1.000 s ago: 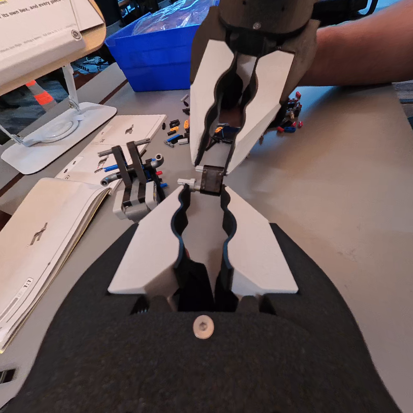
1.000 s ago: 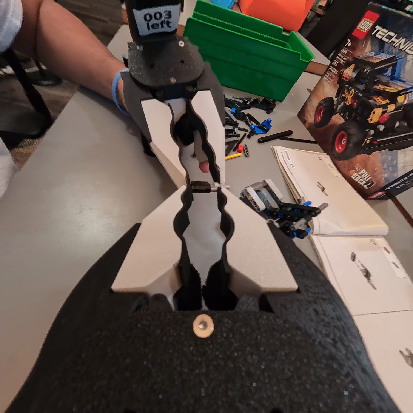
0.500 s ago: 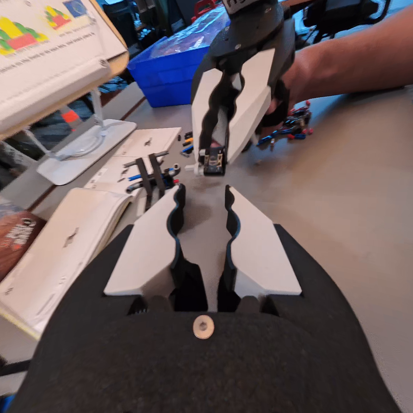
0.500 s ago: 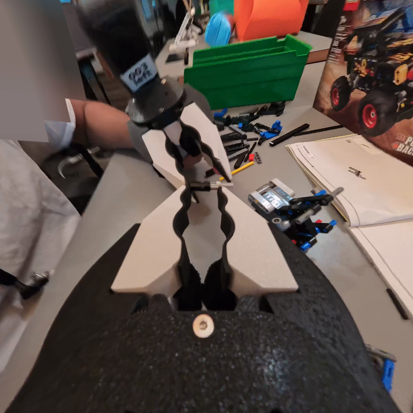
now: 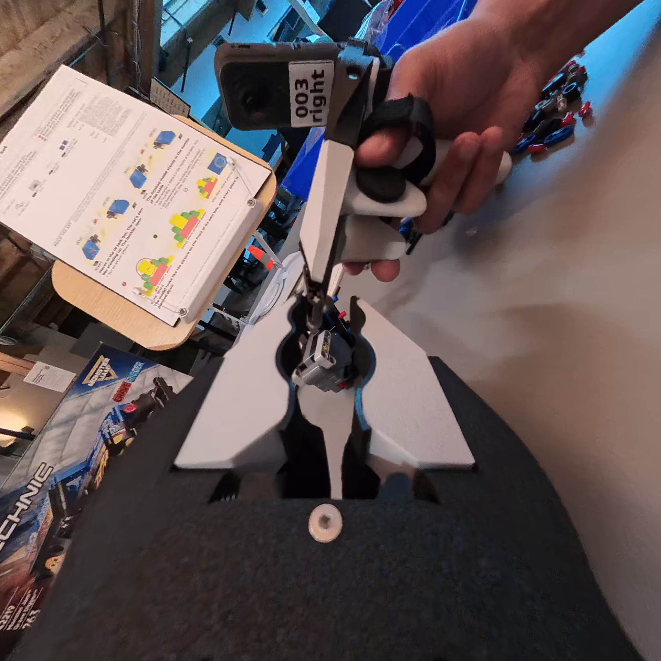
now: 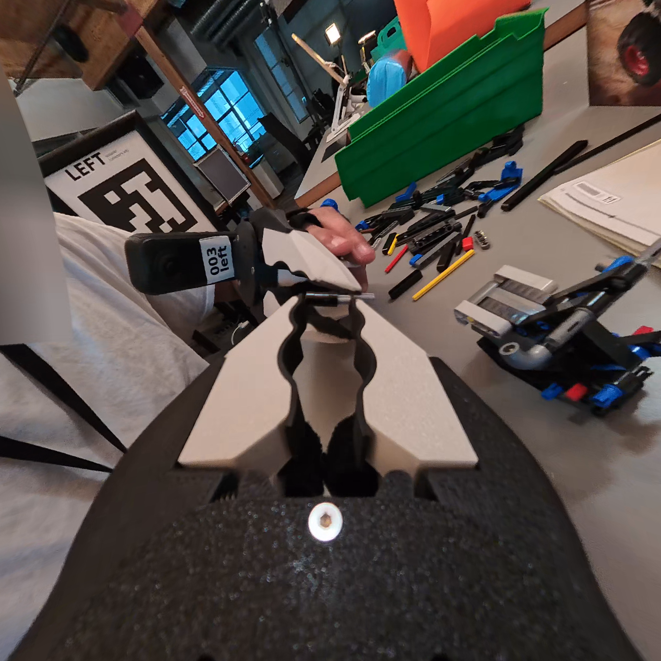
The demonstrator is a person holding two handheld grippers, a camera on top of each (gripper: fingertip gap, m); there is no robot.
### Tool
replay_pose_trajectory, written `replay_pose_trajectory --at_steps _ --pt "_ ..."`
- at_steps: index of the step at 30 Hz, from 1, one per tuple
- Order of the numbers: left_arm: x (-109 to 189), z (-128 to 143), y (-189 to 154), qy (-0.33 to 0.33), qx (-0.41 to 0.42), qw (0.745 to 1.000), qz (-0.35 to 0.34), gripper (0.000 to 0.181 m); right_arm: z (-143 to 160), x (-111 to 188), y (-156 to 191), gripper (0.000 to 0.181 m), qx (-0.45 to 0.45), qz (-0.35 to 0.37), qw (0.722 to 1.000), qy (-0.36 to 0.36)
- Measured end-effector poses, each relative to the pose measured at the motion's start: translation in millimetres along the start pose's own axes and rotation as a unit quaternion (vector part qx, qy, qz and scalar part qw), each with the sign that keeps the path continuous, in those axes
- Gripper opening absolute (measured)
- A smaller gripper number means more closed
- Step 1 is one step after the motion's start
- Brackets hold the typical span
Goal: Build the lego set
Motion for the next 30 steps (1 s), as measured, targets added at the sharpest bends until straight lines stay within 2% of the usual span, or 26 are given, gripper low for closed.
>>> replay_pose_trajectory --at_steps 2,6,8,9,11,13,17,19,21,25,28,30 --pt "1.9 -1.6 2.3 -0.007 0.003 1.000 -0.005 0.008 2.1 -2.8 2.4 0.022 -0.005 -0.009 1.000 0.003" --pt "2.4 -1.5 3.5 -0.009 0.035 0.999 0.015 0.006 1.1 -2.5 2.1 0.023 -0.024 -0.016 1.000 -0.003" --pt "1.7 -1.4 5.4 -0.010 0.054 0.998 0.017 0.007 0.2 -2.4 0.9 0.023 -0.004 -0.003 1.000 -0.007" --pt "1.7 -1.3 6.5 -0.010 0.073 0.997 0.022 0.011 -0.9 -1.9 0.5 0.023 0.019 0.008 1.000 -0.009" --pt "1.2 -1.2 8.5 -0.005 0.133 0.990 0.050 0.036 -8.1 3.1 1.9 0.023 0.076 0.027 0.996 -0.026" --pt "0.6 -2.3 6.3 0.002 0.205 0.973 0.104 0.053 -13.1 8.8 3.5 0.022 0.140 0.047 0.989 -0.031" --pt "6.3 -16.1 3.7 -0.037 0.353 0.910 0.214 0.054 -12.5 9.7 15.6 0.023 0.220 0.030 0.975 -0.030" --pt "7.7 -18.0 4.6 -0.043 0.375 0.897 0.231 0.053 -8.6 6.7 19.6 0.023 0.256 0.027 0.966 -0.025" --pt "10.0 -18.9 0.4 -0.042 0.348 0.906 0.237 0.044 -2.2 3.3 21.6 0.023 0.291 0.030 0.956 -0.002" --pt "9.5 -14.4 -8.5 -0.018 0.265 0.940 0.214 0.043 6.5 3.8 24.1 0.023 0.356 0.033 0.933 0.048" --pt "6.8 -7.7 -10.7 0.009 0.239 0.949 0.204 0.041 12.3 4.4 21.2 0.023 0.380 0.051 0.919 0.089" --pt "4.9 -4.6 -8.8 0.015 0.240 0.951 0.196 0.040 12.3 5.3 17.6 0.023 0.361 0.066 0.925 0.100"
Point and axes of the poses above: each gripper's, where its closed fingertips meet, x back along the fingers, z out of its underside, y = z × x across the jaws, the point moved 3 cm from there along x, back along the fingers, and after that the axes turned 14 degrees about x, right-handed, at the moved point
